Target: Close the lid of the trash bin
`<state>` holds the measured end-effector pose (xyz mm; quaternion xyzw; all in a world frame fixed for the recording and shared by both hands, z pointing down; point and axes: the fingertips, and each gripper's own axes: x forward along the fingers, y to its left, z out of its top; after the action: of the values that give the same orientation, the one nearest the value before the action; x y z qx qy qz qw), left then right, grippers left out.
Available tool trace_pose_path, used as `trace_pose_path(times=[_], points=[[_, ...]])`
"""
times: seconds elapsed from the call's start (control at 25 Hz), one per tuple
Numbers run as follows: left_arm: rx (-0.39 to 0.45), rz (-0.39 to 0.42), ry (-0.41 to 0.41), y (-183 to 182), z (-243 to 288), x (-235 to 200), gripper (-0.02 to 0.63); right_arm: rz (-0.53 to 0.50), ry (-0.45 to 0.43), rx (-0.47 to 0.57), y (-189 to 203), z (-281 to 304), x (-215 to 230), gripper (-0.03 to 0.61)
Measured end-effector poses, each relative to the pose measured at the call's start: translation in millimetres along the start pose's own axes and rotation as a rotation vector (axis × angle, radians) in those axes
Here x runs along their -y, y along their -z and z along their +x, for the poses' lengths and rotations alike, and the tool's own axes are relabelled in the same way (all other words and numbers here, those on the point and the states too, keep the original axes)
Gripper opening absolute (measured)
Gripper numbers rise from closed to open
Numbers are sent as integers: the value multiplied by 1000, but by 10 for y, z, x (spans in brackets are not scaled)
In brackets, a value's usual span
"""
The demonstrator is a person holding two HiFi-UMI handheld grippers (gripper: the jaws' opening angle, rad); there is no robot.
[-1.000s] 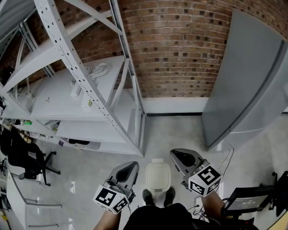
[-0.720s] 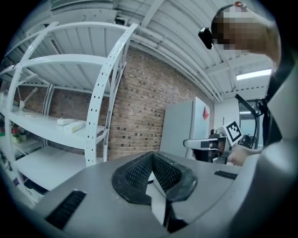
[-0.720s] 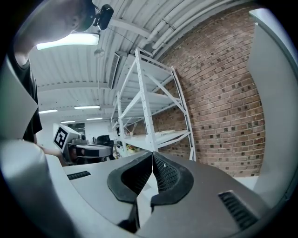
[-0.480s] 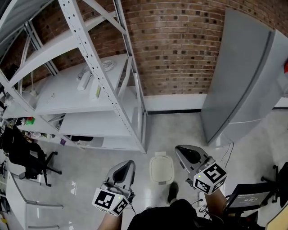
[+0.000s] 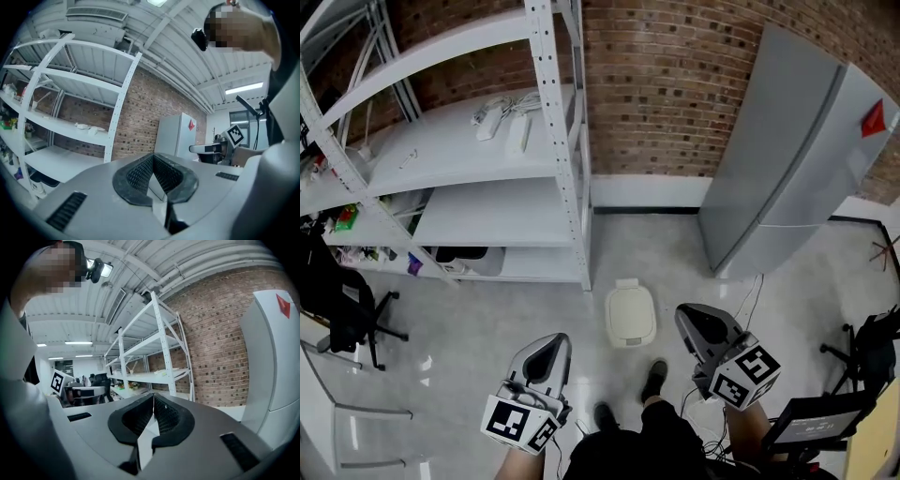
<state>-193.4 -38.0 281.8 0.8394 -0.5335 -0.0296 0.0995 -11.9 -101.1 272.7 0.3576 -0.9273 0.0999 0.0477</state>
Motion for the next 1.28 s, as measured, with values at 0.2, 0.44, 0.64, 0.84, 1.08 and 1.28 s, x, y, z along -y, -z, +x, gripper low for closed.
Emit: trace_pose_path(times=[0.2, 0.44, 0.64, 0.84, 1.08, 1.28], points=[[35, -1, 35, -77, -323, 276, -2, -36, 5, 29, -104, -368, -330, 8], [86, 36, 50, -175, -650, 829, -2, -49, -20, 76, -112, -926, -546, 8], [92, 40, 30, -127, -898, 1507, -2, -35, -50, 82, 48, -1618, -639, 8], [62, 36, -2, 27, -1155, 2171, -2, -34, -49, 65, 288, -2369, -597, 8], [7, 38, -36, 159, -1589, 2546, -2, 20, -20, 69, 454, -2877, -689, 8], [18, 58, -20, 119, -1991, 2612, -2, -4, -12, 91, 420, -3045, -1088, 8]])
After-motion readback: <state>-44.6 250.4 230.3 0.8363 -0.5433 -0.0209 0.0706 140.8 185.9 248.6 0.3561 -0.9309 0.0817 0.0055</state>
